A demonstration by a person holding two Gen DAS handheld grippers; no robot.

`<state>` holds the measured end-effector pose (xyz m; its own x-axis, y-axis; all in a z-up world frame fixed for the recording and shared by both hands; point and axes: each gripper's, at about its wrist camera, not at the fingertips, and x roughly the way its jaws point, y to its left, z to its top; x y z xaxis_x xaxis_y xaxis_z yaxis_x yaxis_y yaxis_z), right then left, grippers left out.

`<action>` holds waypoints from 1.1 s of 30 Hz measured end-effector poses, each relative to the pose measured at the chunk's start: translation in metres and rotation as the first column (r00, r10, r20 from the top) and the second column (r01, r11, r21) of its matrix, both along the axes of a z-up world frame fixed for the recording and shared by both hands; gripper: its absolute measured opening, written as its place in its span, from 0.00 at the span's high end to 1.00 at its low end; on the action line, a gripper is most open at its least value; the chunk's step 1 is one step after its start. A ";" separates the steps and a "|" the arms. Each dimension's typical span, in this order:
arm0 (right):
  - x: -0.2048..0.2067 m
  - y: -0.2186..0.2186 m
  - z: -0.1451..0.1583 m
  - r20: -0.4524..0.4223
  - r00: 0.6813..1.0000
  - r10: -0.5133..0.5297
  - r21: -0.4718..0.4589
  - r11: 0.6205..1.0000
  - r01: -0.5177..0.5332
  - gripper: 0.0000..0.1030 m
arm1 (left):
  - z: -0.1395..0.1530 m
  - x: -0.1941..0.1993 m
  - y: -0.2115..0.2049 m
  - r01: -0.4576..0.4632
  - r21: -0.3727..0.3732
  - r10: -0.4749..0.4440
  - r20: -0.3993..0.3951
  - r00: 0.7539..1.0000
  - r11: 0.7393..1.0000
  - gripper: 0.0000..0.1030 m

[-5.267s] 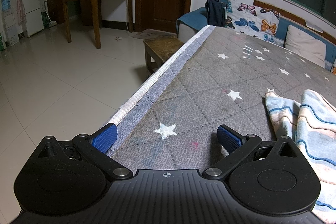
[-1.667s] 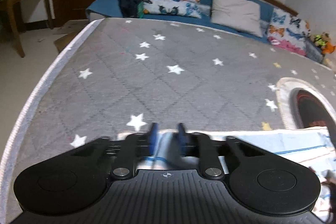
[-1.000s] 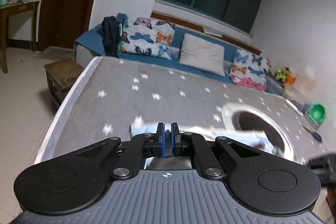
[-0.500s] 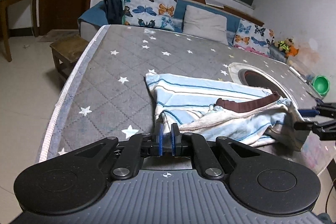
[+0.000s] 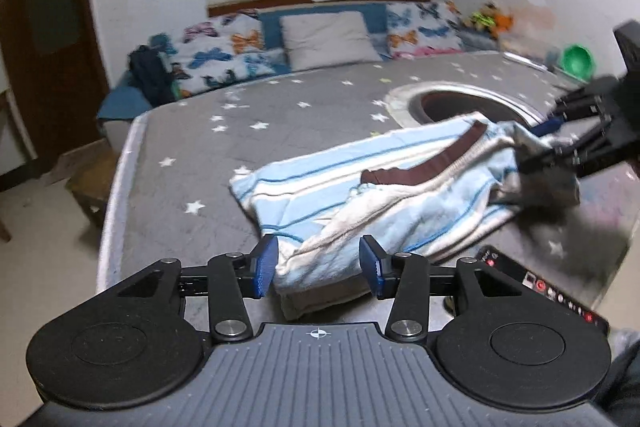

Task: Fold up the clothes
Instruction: 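Raise the shirt by the brown collar with both grippers and shake it out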

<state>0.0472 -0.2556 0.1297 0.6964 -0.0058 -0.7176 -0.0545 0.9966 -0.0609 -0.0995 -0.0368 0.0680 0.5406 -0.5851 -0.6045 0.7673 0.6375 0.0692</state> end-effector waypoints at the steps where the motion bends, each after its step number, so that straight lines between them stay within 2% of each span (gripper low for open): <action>1: 0.001 0.001 0.001 0.006 1.000 0.002 0.001 1.000 -0.002 0.53 | -0.002 0.002 -0.001 0.011 0.006 -0.011 -0.001 1.000 1.000 0.55; 6: 0.014 0.007 -0.003 -0.031 1.000 -0.004 -0.041 0.999 0.003 0.50 | -0.009 0.001 -0.008 0.071 0.027 -0.071 0.001 0.998 0.997 0.58; 9: 0.017 0.004 -0.007 -0.079 0.997 -0.009 -0.049 0.999 0.006 0.52 | -0.013 0.001 -0.012 0.106 0.040 -0.106 0.001 0.994 0.994 0.69; 10: 0.017 0.003 -0.008 -0.094 0.996 -0.012 -0.047 0.999 0.008 0.60 | -0.015 0.001 -0.013 0.118 0.044 -0.118 0.001 0.993 0.992 0.78; 11: 0.016 0.002 -0.008 -0.104 0.995 -0.012 -0.047 0.999 0.007 0.65 | -0.016 0.001 -0.014 0.128 0.046 -0.128 0.000 0.992 0.991 0.83; 13: 0.013 0.000 -0.006 -0.110 0.994 -0.006 -0.052 0.999 0.000 0.80 | -0.016 0.003 -0.017 0.139 0.042 -0.139 -0.005 0.990 0.989 0.90; 14: 0.012 -0.001 -0.002 -0.105 0.994 0.000 -0.059 0.998 -0.006 0.87 | -0.016 0.004 -0.019 0.144 0.040 -0.144 -0.007 0.990 0.989 0.91; 16: 0.010 -0.004 0.005 -0.094 0.996 0.008 -0.074 0.997 -0.015 0.90 | -0.013 0.007 -0.022 0.136 0.034 -0.136 -0.006 0.991 0.990 0.93; 21: 0.028 -0.017 0.033 -0.038 0.999 0.021 -0.146 0.989 -0.026 0.93 | 0.012 0.045 -0.031 0.036 -0.045 -0.037 -0.013 0.999 0.998 0.93; 26: 0.072 -0.034 0.068 0.058 0.998 0.031 -0.270 0.963 -0.014 0.93 | 0.061 0.102 -0.058 -0.066 -0.133 0.070 0.024 0.997 0.989 0.93; 29: 0.112 -0.047 0.104 0.178 0.983 0.035 -0.390 0.920 0.038 0.93 | 0.108 0.140 -0.073 -0.132 -0.211 0.147 0.060 0.987 0.969 0.94; 31: 0.131 -0.055 0.135 0.278 0.960 0.033 -0.435 0.895 0.095 0.93 | 0.144 0.155 -0.084 -0.159 -0.269 0.196 0.114 0.974 0.950 0.94; 33: 0.142 -0.059 0.167 0.387 0.921 0.041 -0.468 0.869 0.158 0.93 | 0.179 0.164 -0.093 -0.173 -0.329 0.239 0.173 0.955 0.928 0.94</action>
